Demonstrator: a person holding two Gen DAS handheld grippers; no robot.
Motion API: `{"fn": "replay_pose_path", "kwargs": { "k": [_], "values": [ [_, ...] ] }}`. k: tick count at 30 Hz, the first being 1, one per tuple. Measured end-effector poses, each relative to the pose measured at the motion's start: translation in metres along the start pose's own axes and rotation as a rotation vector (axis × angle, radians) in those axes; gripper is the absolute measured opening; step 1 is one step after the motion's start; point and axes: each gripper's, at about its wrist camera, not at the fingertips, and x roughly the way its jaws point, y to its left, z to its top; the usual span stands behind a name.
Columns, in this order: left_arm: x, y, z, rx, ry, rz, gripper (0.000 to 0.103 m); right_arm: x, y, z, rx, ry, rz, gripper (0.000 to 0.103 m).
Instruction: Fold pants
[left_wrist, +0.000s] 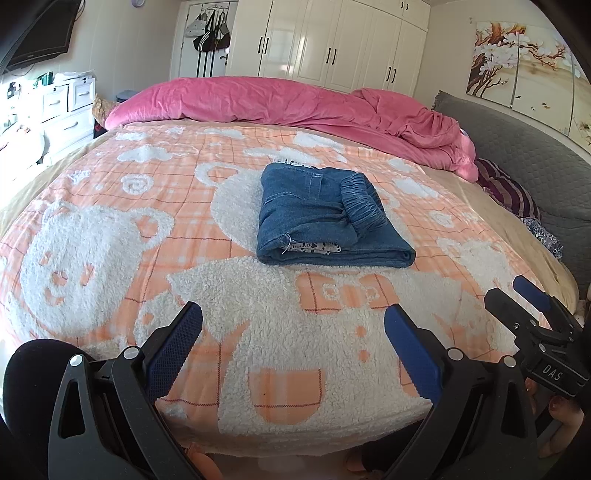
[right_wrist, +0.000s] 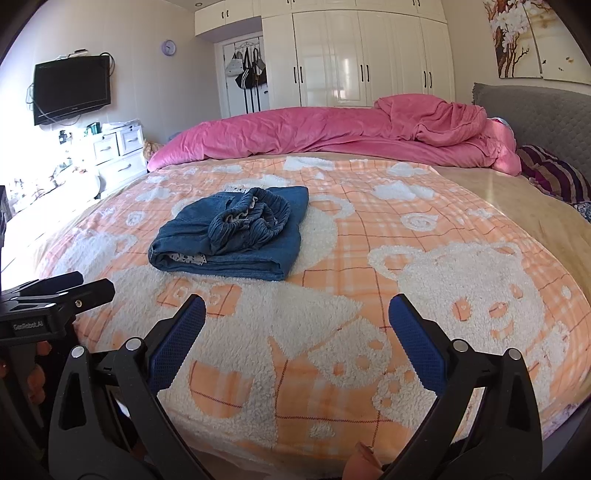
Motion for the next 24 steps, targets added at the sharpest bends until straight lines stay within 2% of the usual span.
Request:
{"fn": "replay_pose_path", "kwargs": {
  "k": [24],
  "values": [
    [0.0030,0.0017,-0.0014,-0.014,0.025,0.000,0.098,-0.0001,-0.0011,-0.0024,-0.005,0.007,-0.003,0.094]
  ]
}}
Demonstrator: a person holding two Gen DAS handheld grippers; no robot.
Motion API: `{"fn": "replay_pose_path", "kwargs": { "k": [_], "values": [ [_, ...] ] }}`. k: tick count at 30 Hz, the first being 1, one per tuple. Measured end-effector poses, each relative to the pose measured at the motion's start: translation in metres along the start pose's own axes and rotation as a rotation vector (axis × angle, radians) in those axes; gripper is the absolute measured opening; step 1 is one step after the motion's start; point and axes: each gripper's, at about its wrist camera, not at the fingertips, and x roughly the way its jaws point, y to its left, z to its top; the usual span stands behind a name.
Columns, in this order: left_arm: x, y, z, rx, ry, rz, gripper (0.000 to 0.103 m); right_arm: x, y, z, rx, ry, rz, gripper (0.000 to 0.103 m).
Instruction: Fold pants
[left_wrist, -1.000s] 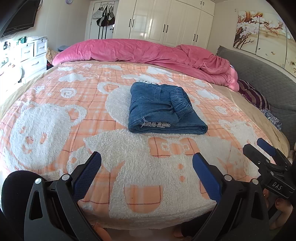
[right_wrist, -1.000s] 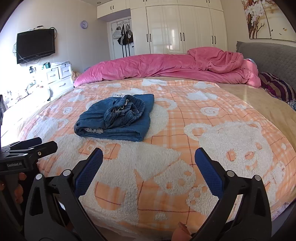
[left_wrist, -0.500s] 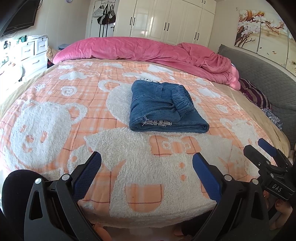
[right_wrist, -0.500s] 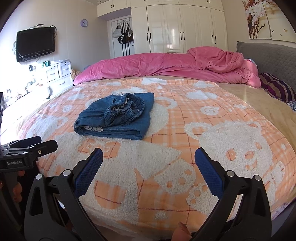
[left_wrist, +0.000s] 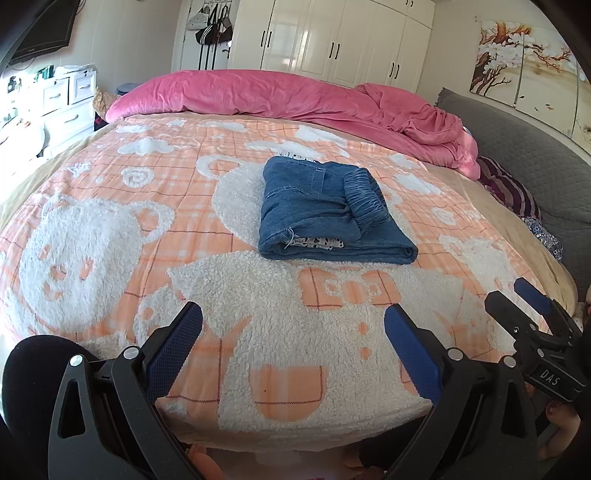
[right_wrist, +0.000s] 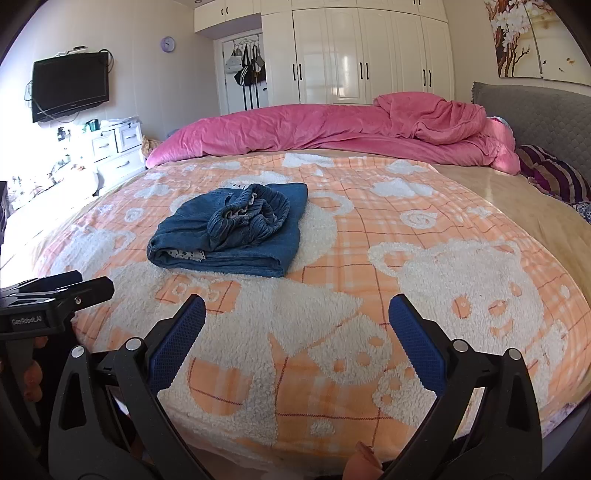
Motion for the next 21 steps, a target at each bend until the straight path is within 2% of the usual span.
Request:
{"fn": "replay_pose_path", "kwargs": {
  "k": [21],
  "values": [
    [-0.0011,0.0000,0.0002,-0.013,0.019,0.004,0.098,-0.0006,-0.0036,-0.0023,-0.001,0.008,-0.003,0.094]
  ]
}}
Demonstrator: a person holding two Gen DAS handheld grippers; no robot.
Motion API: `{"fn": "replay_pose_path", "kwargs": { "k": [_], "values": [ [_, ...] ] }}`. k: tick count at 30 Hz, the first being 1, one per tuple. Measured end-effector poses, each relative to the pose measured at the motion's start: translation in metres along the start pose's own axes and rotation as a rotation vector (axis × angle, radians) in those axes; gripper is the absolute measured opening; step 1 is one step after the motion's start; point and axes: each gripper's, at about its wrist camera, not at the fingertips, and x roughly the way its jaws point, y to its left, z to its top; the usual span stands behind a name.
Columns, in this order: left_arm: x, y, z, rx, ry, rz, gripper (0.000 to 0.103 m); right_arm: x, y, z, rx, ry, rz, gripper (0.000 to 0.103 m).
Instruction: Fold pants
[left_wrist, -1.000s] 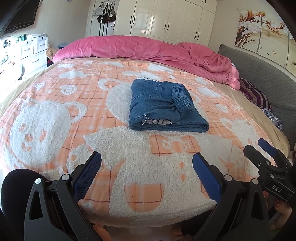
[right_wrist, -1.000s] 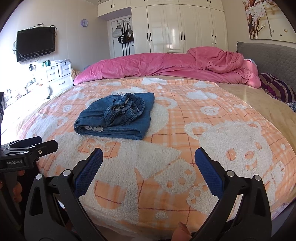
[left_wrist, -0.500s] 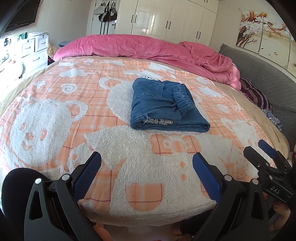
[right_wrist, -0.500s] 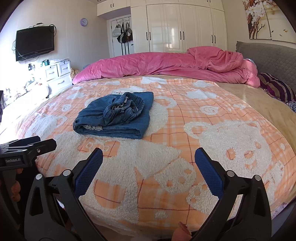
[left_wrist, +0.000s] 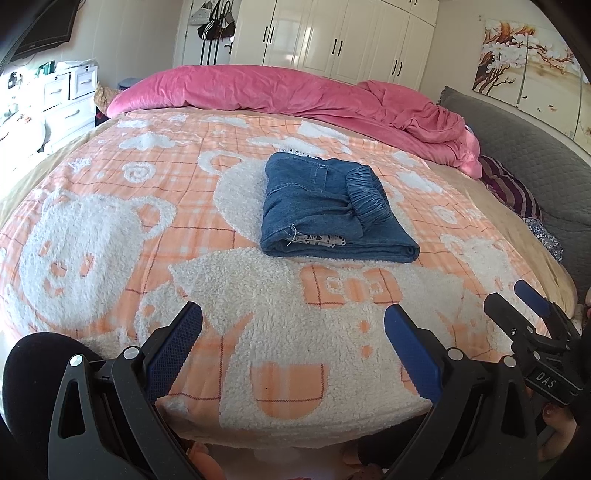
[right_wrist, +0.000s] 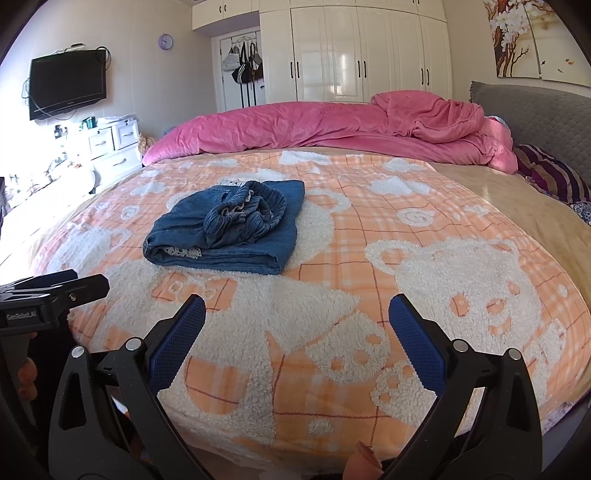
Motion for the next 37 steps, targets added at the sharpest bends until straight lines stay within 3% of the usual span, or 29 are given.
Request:
{"fn": "replay_pose_path", "kwargs": {
  "k": [21,24,26,27,28,32,34,37],
  "values": [
    [0.007,-0.014,0.001,0.065,0.054,0.032,0.098,-0.001,-0.011,-0.001,0.009,0.023,-0.020,0.094],
    [0.007,-0.008,0.005,0.035,0.062,-0.007,0.098,0.005,-0.018,0.001,0.012,0.043,-0.046,0.094],
    [0.010,0.006,0.015,-0.034,0.077,-0.072,0.098,0.012,-0.030,0.005,0.030,0.051,-0.067,0.094],
    [0.013,0.021,0.026,-0.082,0.086,-0.070,0.098,0.016,-0.038,0.008,0.043,0.063,-0.081,0.094],
    [0.019,0.037,0.038,-0.112,0.093,-0.046,0.098,0.024,-0.049,0.014,0.067,0.081,-0.114,0.094],
    [0.063,0.112,0.089,-0.134,0.186,0.220,0.099,0.054,-0.131,0.041,0.189,0.147,-0.280,0.094],
    [0.084,0.156,0.110,-0.198,0.199,0.337,0.098,0.071,-0.187,0.055,0.258,0.177,-0.414,0.094],
    [0.118,0.215,0.136,-0.300,0.238,0.441,0.098,0.101,-0.263,0.073,0.352,0.234,-0.522,0.094]
  ]
}}
